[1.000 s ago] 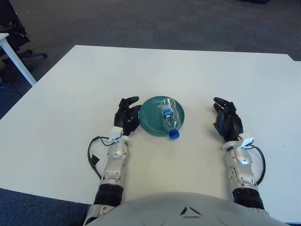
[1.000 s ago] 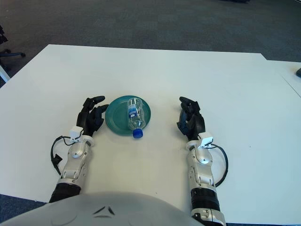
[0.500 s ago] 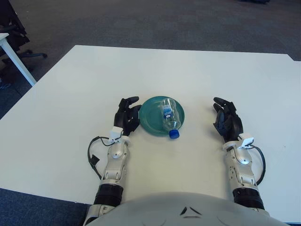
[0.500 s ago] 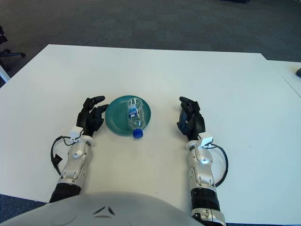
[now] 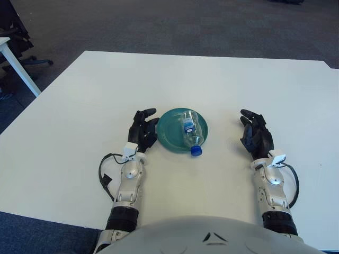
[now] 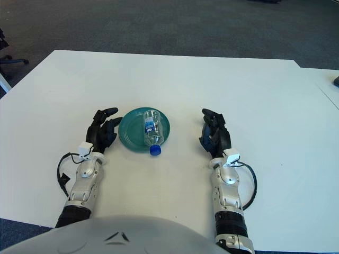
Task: Put the bottle into the plate.
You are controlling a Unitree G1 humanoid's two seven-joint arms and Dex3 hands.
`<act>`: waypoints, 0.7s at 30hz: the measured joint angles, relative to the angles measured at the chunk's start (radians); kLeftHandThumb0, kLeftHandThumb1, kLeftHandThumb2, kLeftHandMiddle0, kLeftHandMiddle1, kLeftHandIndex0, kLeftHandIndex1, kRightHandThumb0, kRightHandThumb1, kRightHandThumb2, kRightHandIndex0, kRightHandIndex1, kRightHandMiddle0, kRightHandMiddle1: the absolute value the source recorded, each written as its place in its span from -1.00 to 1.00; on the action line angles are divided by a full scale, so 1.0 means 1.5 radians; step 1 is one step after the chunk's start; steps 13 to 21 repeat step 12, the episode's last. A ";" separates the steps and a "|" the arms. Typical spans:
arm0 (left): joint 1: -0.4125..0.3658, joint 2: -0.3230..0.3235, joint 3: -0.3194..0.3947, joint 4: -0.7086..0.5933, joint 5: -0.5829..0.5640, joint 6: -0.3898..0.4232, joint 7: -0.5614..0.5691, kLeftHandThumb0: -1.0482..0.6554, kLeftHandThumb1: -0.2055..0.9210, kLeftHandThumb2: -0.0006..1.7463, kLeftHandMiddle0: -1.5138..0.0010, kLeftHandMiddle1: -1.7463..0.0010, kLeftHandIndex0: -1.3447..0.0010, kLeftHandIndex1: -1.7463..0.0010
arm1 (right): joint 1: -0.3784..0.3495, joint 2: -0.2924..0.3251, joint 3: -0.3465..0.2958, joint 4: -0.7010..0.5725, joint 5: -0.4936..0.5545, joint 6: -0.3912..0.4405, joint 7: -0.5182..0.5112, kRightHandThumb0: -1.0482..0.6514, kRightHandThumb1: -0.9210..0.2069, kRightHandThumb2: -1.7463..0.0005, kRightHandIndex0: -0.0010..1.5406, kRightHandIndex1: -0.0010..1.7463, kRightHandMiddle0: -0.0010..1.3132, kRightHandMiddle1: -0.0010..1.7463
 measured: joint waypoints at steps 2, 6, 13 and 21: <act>0.000 0.000 0.000 0.000 -0.002 0.000 -0.001 -0.44 0.89 -0.23 0.23 0.04 0.42 -0.29 | 0.000 0.000 0.000 0.000 0.000 0.001 0.000 -0.58 -1.00 0.15 -0.62 -0.37 -1.00 0.01; -0.001 0.000 0.000 0.001 -0.004 0.000 -0.002 -0.45 0.89 -0.23 0.23 0.04 0.43 -0.29 | 0.000 0.000 0.000 -0.001 0.000 0.002 0.000 -0.58 -1.00 0.15 -0.62 -0.37 -1.00 0.01; -0.002 0.000 0.001 0.002 -0.003 0.000 -0.002 -0.46 0.88 -0.23 0.23 0.04 0.43 -0.29 | -0.001 0.000 0.000 -0.001 0.000 0.005 -0.002 -0.57 -1.00 0.15 -0.62 -0.37 -1.00 0.02; -0.002 0.000 0.001 0.002 -0.003 0.000 -0.002 -0.46 0.88 -0.23 0.23 0.04 0.43 -0.29 | -0.001 0.000 0.000 -0.001 0.000 0.005 -0.002 -0.57 -1.00 0.15 -0.62 -0.37 -1.00 0.02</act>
